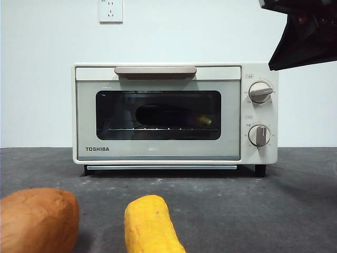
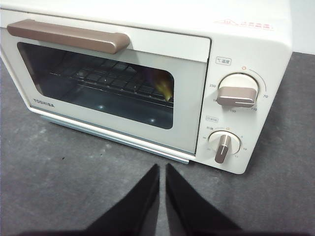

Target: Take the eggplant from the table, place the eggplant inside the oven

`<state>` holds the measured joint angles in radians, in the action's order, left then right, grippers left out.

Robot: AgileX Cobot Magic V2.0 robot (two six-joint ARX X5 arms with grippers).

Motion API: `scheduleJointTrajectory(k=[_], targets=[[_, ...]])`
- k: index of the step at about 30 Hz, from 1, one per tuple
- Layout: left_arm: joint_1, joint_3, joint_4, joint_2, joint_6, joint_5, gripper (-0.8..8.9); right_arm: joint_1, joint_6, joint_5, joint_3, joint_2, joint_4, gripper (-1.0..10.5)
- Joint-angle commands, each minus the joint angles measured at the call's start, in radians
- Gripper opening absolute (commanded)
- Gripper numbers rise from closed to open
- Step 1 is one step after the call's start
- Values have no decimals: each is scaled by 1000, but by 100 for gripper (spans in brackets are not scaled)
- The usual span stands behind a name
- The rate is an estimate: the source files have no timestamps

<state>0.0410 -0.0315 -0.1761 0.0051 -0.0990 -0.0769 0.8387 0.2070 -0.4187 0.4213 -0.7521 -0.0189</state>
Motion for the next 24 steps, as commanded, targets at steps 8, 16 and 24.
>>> scheduleJointTrajectory(k=[8,16,24], targets=[[-2,18,-3,-2,-13,-1,8,9,-1,-2,5,-3,-9,4],[-2,18,-3,-2,-13,-1,8,-74,-207,-34,1,197,43,4],[-2,18,-4,-2,-13,-1,8,-425,-168,-23,-105,470,42,4]])
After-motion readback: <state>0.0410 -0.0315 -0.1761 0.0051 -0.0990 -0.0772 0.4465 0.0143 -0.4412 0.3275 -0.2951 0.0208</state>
